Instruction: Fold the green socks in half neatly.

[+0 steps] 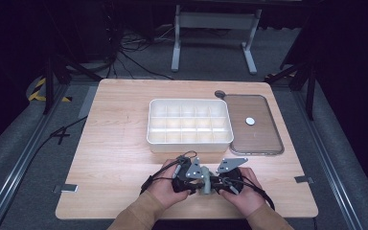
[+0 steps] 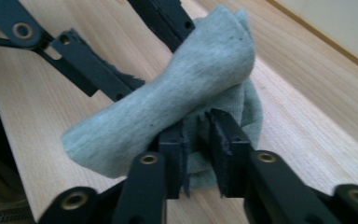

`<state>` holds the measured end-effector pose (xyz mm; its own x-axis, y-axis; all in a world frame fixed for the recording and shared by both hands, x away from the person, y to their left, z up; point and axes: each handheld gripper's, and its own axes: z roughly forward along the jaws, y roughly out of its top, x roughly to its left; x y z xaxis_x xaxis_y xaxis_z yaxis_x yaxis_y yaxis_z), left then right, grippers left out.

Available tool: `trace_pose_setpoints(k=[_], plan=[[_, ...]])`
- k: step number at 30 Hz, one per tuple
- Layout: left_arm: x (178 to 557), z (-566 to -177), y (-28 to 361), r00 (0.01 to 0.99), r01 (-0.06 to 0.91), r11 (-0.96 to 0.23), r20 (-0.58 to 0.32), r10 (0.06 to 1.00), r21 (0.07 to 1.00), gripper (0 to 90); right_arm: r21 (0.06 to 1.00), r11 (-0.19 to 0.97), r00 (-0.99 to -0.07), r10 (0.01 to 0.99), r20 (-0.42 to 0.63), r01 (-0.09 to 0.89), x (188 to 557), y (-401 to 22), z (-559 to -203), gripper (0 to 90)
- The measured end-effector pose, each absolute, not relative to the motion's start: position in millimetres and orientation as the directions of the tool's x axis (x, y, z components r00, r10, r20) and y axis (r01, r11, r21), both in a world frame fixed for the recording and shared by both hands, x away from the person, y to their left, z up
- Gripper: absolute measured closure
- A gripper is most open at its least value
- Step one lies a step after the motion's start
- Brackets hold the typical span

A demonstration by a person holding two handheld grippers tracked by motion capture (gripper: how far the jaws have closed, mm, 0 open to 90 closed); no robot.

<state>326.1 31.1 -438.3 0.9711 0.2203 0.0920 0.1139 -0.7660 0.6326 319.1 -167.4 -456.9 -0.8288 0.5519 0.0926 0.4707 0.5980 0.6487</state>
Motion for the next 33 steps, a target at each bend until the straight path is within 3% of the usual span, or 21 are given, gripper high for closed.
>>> trace_pose_setpoints(k=[7, 13, 17, 18, 21, 25, 27, 33], plan=[[326, -439, 28, 0.97, 0.127, -0.769, 0.083, 0.228, 0.627, 58.9, 0.634, 0.617, -0.832, 0.549, 0.079, 0.467, 320, -166, -457, 72.7], [328, -438, 35, 0.968, 0.163, -0.758, 0.047, 0.247, 0.631, 58.1, 0.641, 0.6, -0.82, 0.566, 0.081, 0.478, 320, -170, -453, 59.9], [330, -436, 39, 0.965, 0.178, -0.744, 0.034, 0.261, 0.644, 58.1, 0.672, 0.558, -0.828, 0.54, 0.15, 0.486, 323, -184, -444, 57.6], [331, -437, 40, 0.964, 0.184, -0.742, 0.03, 0.265, 0.645, 58.1, 0.7, 0.496, -0.806, 0.559, 0.196, 0.514, 327, -202, -432, 57.8], [331, -437, 40, 0.963, 0.189, -0.746, 0.027, 0.267, 0.638, 58.5, 0.702, 0.469, -0.782, 0.589, 0.203, 0.535, 331, -217, -425, 59.0], [331, -438, 38, 0.966, 0.182, -0.749, 0.027, 0.258, 0.637, 58.9, 0.64, 0.466, -0.717, 0.668, 0.2, 0.611, 337, -236, -435, 67.3], [331, -438, 38, 0.966, 0.183, -0.75, 0.027, 0.259, 0.636, 59.1, 0.608, 0.491, -0.721, 0.662, 0.205, 0.624, 339, -233, -445, 72.8], [331, -440, 37, 0.965, 0.19, -0.753, 0.023, 0.263, 0.63, 60.3, 0.62, 0.501, -0.746, 0.629, 0.218, 0.604, 335, -220, -447, 76.4]])
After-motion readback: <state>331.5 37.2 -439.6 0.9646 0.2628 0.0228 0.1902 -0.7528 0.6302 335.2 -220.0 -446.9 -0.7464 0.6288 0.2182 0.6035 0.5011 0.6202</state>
